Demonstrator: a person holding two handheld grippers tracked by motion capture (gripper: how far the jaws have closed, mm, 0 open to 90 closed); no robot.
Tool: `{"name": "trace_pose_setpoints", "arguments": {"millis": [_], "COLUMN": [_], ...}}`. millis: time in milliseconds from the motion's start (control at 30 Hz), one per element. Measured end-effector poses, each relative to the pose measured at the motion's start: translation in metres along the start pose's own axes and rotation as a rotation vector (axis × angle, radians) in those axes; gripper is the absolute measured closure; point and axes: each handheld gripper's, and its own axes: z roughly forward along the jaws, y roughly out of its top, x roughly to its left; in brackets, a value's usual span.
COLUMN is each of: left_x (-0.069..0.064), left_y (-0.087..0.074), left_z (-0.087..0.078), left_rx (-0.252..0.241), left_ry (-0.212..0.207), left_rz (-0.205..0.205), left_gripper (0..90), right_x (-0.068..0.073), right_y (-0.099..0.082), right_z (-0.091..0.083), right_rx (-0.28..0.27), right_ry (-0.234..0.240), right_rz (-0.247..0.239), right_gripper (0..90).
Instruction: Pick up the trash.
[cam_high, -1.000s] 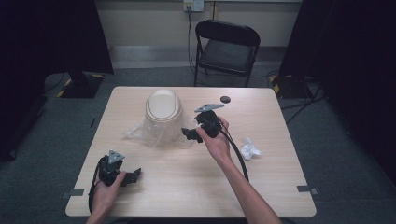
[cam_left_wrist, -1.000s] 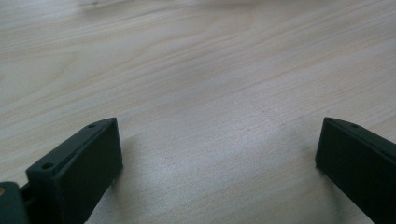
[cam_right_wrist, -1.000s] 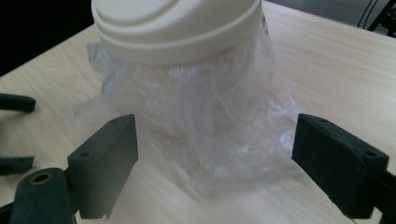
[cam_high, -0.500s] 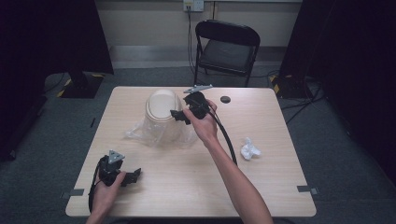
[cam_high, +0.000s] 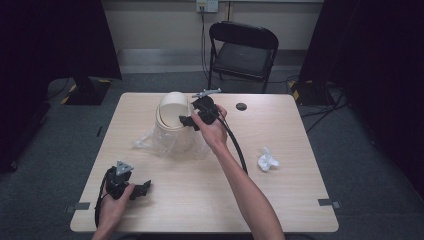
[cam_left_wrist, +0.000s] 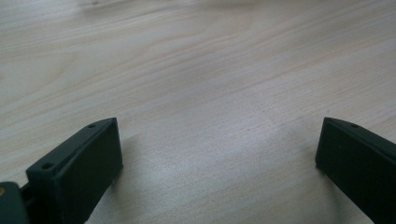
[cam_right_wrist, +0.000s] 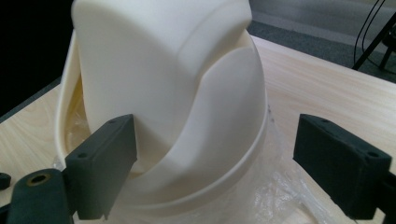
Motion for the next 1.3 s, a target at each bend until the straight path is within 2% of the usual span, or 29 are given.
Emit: {"name": "trace_pose_setpoints", "arguments": {"millis": [100, 333, 533, 600, 700, 833, 933, 1000, 1100, 1300], "left_x": [0.000, 0.000, 0.000, 0.000, 0.000, 0.000, 0.000, 0.000, 0.000, 0.000], "left_y": [0.000, 0.000, 0.000, 0.000, 0.000, 0.000, 0.000, 0.000, 0.000, 0.000], "left_z": [0.000, 0.000, 0.000, 0.000, 0.000, 0.000, 0.000, 0.000, 0.000, 0.000], "left_rx": [0.000, 0.000, 0.000, 0.000, 0.000, 0.000, 0.000, 0.000, 0.000, 0.000], "left_ry": [0.000, 0.000, 0.000, 0.000, 0.000, 0.000, -0.001, -0.001, -0.001, -0.001], "left_rz": [0.000, 0.000, 0.000, 0.000, 0.000, 0.000, -0.001, -0.001, -0.001, -0.001], "left_gripper": [0.0, 0.0, 0.0, 0.0, 0.0, 0.0, 0.0, 0.0, 0.0, 0.0], "right_x": [-0.003, -0.001, 0.001, 0.002, 0.000, 0.000, -0.002, -0.004, -0.006, -0.003], "right_y": [0.001, 0.002, 0.002, 0.001, 0.000, 0.000, 0.002, 0.003, 0.002, -0.003], "right_z": [0.003, 0.012, 0.020, 0.024, 0.028, 0.029, 0.026, 0.022, 0.015, 0.002], "right_rx": [0.019, 0.038, 0.049, 0.067, 0.060, 0.053, 0.030, 0.026, -0.004, -0.025], "right_ry": [0.010, -0.011, -0.041, -0.073, -0.052, -0.055, -0.035, -0.029, -0.006, 0.021], "right_rz": [0.023, 0.022, 0.020, 0.008, 0.047, 0.045, 0.011, 0.031, 0.014, 0.014], "right_gripper": [12.4, 12.8, 13.9, 12.8, 13.2, 13.7, 13.8, 13.7, 13.7, 13.5]}}
